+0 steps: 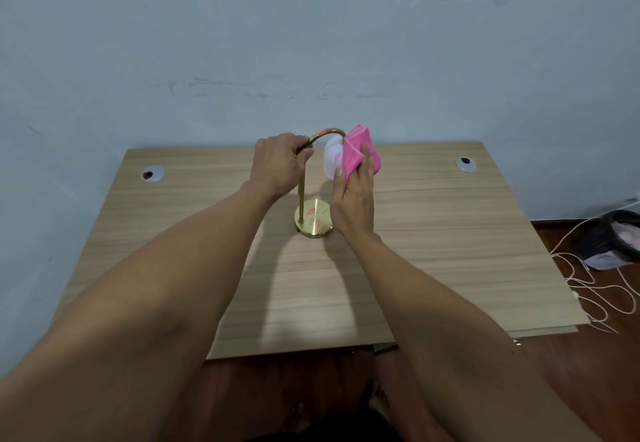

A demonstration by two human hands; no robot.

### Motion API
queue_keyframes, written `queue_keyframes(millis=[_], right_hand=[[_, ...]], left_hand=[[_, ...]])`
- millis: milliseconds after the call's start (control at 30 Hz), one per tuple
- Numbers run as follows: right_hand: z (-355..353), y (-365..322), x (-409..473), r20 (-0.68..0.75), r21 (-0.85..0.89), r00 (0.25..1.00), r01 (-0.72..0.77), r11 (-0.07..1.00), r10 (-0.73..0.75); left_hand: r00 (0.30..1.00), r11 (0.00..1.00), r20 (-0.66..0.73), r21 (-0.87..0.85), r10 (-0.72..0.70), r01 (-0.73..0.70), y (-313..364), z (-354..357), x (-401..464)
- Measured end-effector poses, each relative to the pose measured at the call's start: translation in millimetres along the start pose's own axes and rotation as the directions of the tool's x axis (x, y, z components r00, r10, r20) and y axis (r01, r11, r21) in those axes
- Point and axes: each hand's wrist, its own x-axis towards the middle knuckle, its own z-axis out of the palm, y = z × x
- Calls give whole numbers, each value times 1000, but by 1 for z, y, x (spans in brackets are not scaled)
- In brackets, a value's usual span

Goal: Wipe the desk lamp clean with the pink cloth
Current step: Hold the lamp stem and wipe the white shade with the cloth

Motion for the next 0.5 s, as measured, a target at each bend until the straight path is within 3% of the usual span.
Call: queue_keyframes(millis=[100,300,400,500], right_hand=[[-2,-4,11,49,-105,998,-19,994,25],[-8,-1,1,-44,-13,993,-114,993,113],[-7,-12,28,-45,-5,980,-193,981,192],[-13,-11,42,-15,-6,986,-166,986,166]], left_hand=[[1000,1000,-1,-7,-3,3,1,0,1],[1000,1000,17,-11,-24,25,0,0,1],[999,1000,29,-10,-20,20,0,-1,3],[999,1000,37,-13,-22,22,1,-1,3]])
